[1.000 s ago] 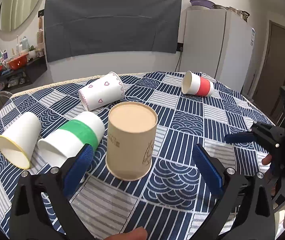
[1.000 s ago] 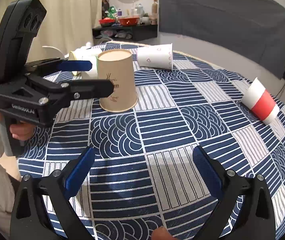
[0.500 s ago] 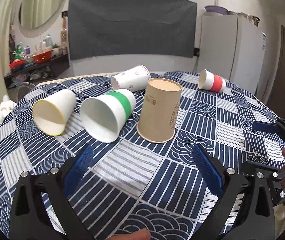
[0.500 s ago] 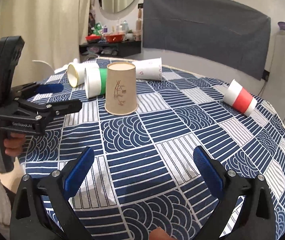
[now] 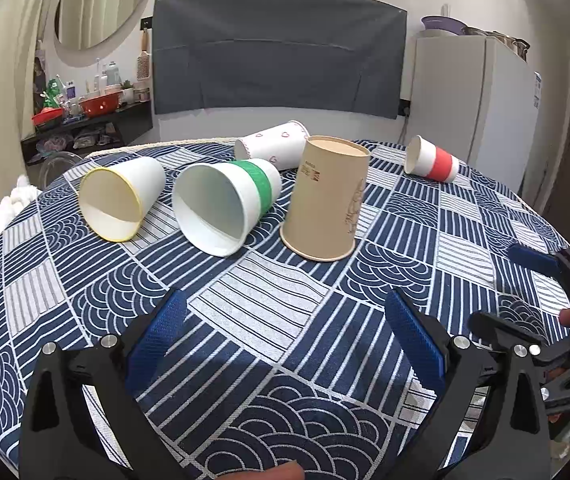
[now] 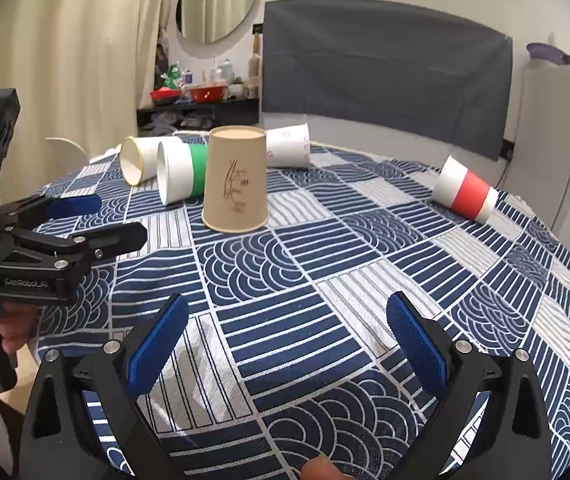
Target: Flip cup upside down
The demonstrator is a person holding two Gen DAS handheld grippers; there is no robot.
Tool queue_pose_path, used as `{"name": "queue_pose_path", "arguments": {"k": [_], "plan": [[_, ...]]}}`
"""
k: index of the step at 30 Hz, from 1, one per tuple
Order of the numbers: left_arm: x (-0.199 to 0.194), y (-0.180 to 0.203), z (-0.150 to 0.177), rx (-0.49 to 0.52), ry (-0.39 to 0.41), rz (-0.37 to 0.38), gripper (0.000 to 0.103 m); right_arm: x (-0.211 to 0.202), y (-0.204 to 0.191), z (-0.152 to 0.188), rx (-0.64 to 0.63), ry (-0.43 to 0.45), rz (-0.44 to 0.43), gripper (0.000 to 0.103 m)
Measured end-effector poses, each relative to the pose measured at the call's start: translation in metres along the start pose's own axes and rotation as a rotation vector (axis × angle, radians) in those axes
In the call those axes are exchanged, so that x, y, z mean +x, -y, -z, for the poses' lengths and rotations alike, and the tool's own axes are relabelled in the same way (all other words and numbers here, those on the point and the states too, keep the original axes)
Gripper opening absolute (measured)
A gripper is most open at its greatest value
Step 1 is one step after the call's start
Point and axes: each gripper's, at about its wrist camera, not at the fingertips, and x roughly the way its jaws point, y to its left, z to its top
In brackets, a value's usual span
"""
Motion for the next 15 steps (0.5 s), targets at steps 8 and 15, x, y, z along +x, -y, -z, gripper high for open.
{"name": "queue_pose_path", "arguments": {"k": [8,15], "plan": [[-0.003,-0.001,0.007,-0.006,0.025,-0.012,0.097,0.000,0.009,0.002,0.054,0.015,-0.041,0.095],[-0.001,0.001,0.007,-0.003,0.024,-0.020,0.097,0.004,0.014,0.001,0.098,-0.008,-0.062,0.095]]}}
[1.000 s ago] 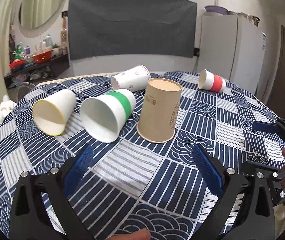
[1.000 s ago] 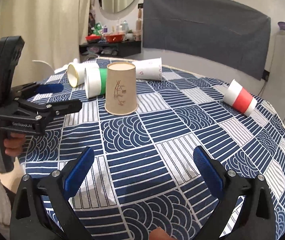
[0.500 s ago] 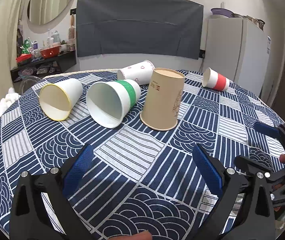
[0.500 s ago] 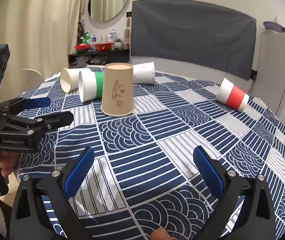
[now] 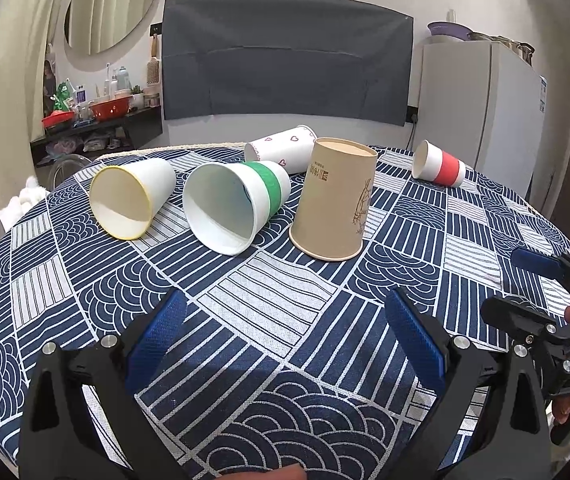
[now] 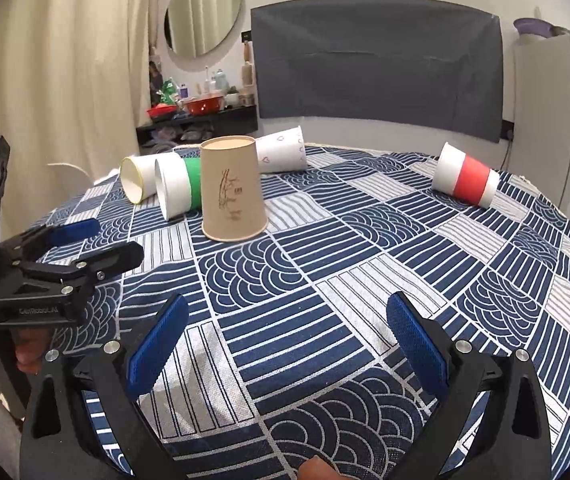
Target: Flip cup upside down
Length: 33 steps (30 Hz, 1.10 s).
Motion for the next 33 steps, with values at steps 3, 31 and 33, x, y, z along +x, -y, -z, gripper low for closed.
{"name": "queue_pose_path", "arguments": {"k": [3,31,33], "plan": [[-0.0005,0.0004,0.0006,0.003,0.002,-0.002,0.097,0.0001,-0.0001,0.0005,0.002,-0.003,-0.004,0.095],[-0.0032,0.0028,0.0024,0.014,0.014,-0.009,0.097,-0.0018,-0.0080,0.0006,-0.042,0.003,0.039,0.095],[-0.0034,0.0032,0.0023,0.013,0.015,-0.009,0.097,-0.0023,-0.0086,0.0008,-0.046,0.005,0.040,0.095]]}}
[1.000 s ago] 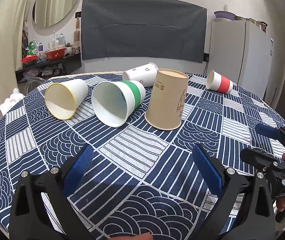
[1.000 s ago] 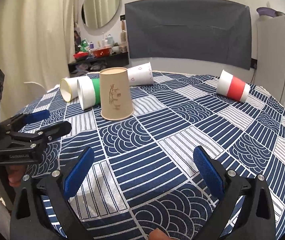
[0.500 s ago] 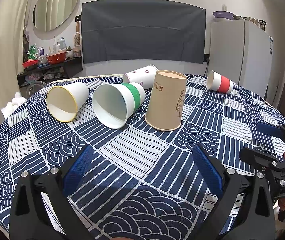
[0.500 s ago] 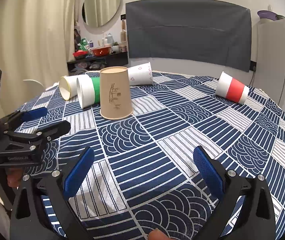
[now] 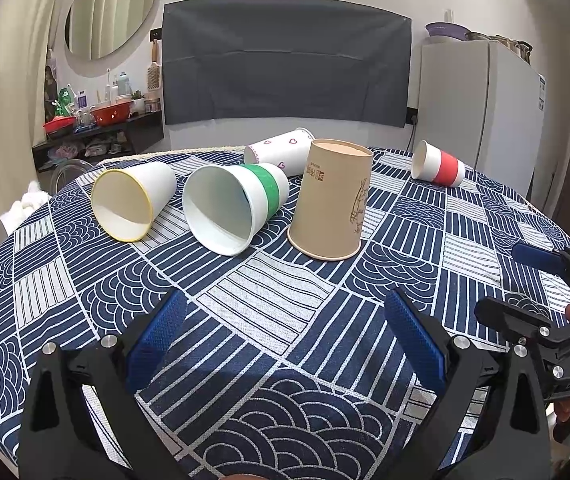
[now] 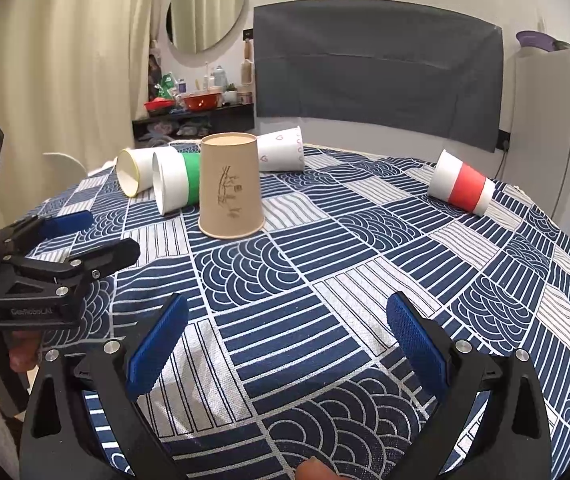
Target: Flip cup upside down
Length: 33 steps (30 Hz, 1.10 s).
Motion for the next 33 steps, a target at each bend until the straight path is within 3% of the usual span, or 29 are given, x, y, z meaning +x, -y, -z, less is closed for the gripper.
{"name": "queue_pose_path", "arguments": {"k": [33], "plan": [[0.0000,0.0002,0.0005,-0.003,-0.004,0.002,0.097,-0.0024,-0.0030,-0.0003,-0.020,0.009,0.022,0.095]]}}
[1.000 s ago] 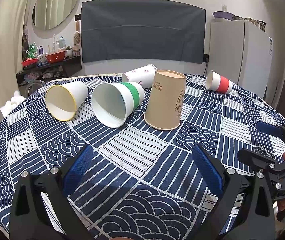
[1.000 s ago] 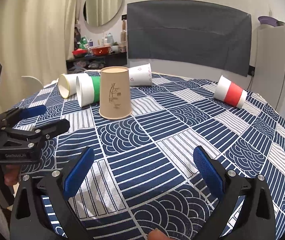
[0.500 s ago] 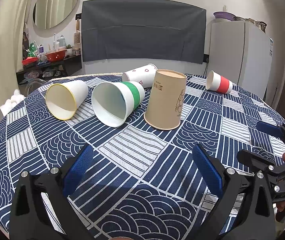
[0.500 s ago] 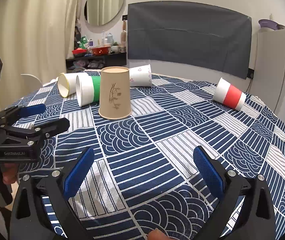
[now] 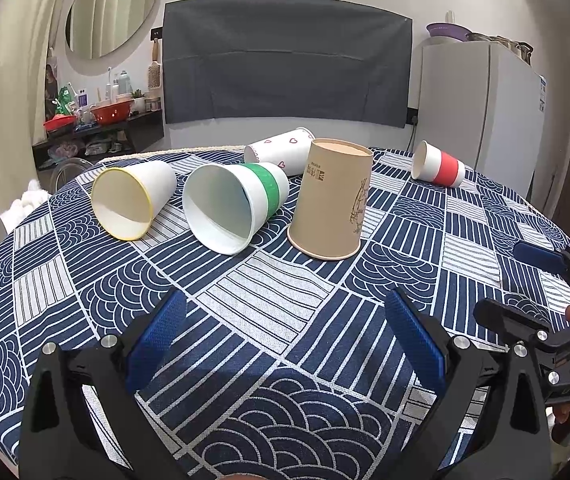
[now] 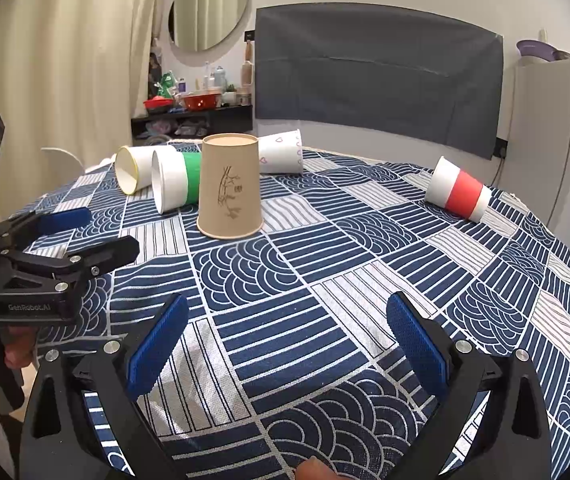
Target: Flip cup upside down
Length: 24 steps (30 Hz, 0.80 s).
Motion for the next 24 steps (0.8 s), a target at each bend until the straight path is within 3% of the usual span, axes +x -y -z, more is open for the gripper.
{"name": "queue_pose_path", "arguments": {"k": [24], "plan": [[-0.0014,0.0017,0.0002,0.010,0.011,-0.007,0.097,-0.0006,-0.0011,-0.0002,-0.003,0.001,0.008,0.095]]}}
